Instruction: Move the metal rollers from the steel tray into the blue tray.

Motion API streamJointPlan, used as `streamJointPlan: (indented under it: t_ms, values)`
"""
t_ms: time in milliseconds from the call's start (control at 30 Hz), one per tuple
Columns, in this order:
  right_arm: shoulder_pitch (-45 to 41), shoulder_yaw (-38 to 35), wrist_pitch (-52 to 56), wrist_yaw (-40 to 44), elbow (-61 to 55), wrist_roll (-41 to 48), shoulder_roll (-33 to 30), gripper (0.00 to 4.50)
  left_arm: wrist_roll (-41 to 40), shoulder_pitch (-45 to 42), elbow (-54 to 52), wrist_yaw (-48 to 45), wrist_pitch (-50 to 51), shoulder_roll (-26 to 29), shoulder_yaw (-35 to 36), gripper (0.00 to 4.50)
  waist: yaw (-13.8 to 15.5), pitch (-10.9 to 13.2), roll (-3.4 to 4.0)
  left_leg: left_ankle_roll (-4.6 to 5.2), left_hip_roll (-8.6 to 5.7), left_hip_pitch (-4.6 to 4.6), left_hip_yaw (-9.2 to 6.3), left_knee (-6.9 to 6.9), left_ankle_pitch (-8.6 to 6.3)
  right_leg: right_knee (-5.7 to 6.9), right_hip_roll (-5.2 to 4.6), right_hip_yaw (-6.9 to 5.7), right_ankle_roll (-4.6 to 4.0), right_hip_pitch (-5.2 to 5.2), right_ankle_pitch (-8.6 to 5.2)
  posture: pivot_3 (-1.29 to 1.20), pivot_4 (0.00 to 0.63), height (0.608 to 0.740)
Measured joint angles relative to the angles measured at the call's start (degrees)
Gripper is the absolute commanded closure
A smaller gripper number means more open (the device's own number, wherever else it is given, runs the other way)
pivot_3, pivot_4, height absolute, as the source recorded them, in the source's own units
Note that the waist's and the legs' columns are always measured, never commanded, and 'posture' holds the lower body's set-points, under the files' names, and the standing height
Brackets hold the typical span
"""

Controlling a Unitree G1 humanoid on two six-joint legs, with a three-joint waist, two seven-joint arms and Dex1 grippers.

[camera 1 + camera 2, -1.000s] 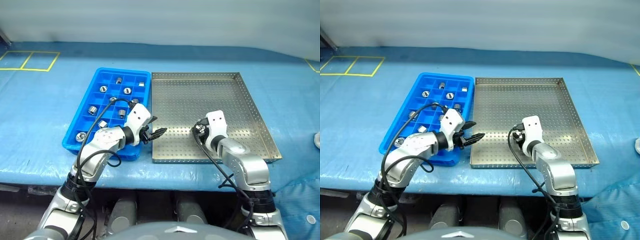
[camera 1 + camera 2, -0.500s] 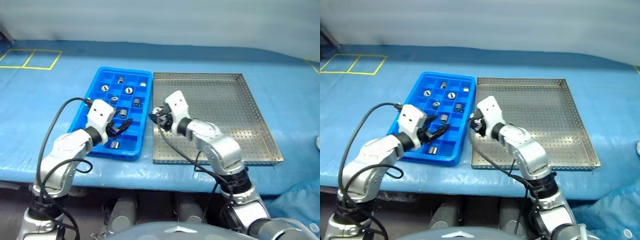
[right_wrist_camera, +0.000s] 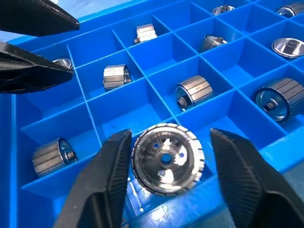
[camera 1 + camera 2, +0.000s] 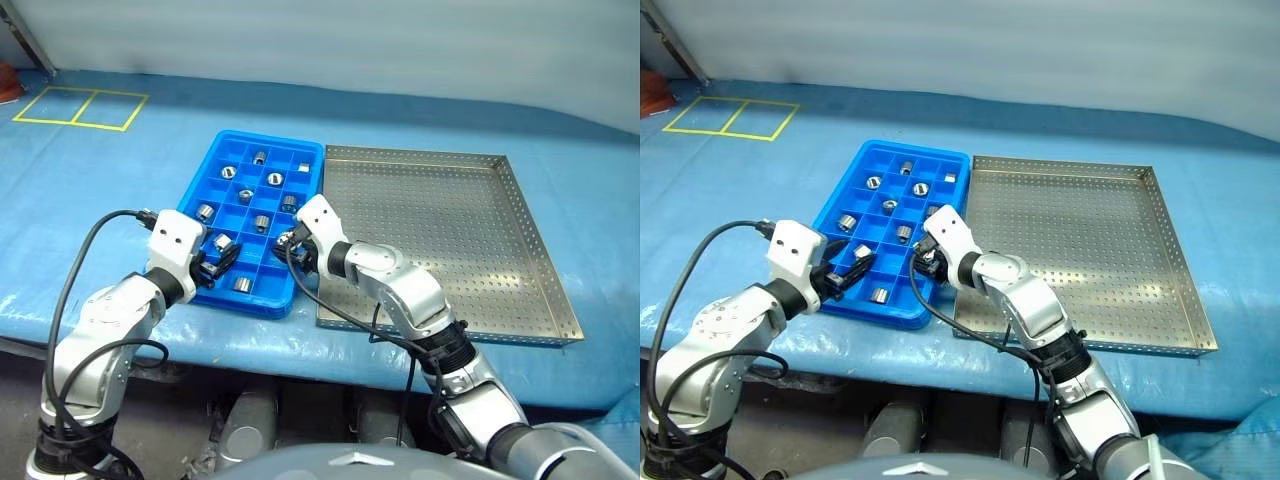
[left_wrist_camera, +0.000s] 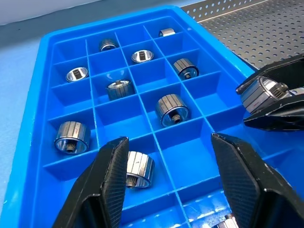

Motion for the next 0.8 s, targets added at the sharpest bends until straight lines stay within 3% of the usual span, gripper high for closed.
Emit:
streamJointPlan:
  t_ms: [267, 467, 533, 600, 700, 800]
  values:
    - [3.6, -7.5, -2.9, -5.1, -7.2, -0.5, -0.7, 0.82, 0.0, -5.0, 1.4, 0.7, -0.8, -2.3, -5.0, 1.51, 0.2, 0.0, -0.01, -0.01, -0.03, -0.04, 0.00, 0.01, 0.00, -0.07, -0.02, 0.00, 0.01, 0.02, 0.00, 0.19, 0.150, 0.740]
    - [11.1, -17.7, -4.6, -3.0, -10.3, 0.1, -12.1, 0.82, 1.5, -8.5, 7.0, -0.2, -5.3, -3.0, -9.6, 1.51, -0.3, 0.0, -0.01, 0.00, -0.07, -0.04, 0.08, 0.03, 0.00, -0.08, -0.11, 0.01, 0.02, 0.01, 0.00, 0.15, 0.150, 0.740]
    - [13.1, -20.4, -4.7, -1.3, -10.4, 0.5, -16.0, 0.48, 2.1, -10.7, 9.9, -0.7, -7.0, -3.9, -10.3, 1.51, -0.8, 0.0, 0.00, 0.00, -0.07, -0.03, 0.09, 0.04, 0.00, -0.07, -0.11, 0.02, 0.02, 0.01, 0.00, 0.12, 0.150, 0.740]
    - [14.2, -21.9, -4.8, -0.1, -10.4, 0.4, -18.8, 0.00, 2.5, -12.2, 12.1, -0.6, -9.2, -5.0, -10.5, 0.95, -1.5, 0.0, -0.01, 0.01, -0.06, -0.02, 0.12, 0.03, -0.01, -0.07, -0.11, 0.04, 0.02, 0.02, 0.00, 0.10, 0.150, 0.740]
    - [16.1, -23.0, -5.8, 1.8, -11.3, 1.2, -20.3, 0.00, 2.7, -13.6, 14.4, -0.7, -11.5, -6.9, -11.2, 0.01, -2.2, 0.0, -0.01, 0.03, -0.05, -0.03, 0.12, 0.03, -0.02, -0.08, -0.10, 0.04, 0.02, 0.02, 0.00, 0.09, 0.150, 0.740]
    - [16.9, -23.2, -6.3, 2.3, -13.0, 2.1, -20.2, 0.00, 2.5, -14.1, 15.2, -0.6, -11.2, -8.0, -11.9, 0.01, -2.7, 0.0, -0.01, 0.04, -0.06, -0.04, 0.13, 0.08, -0.02, -0.07, -0.10, 0.07, 0.05, 0.03, 0.01, 0.07, 0.150, 0.740]
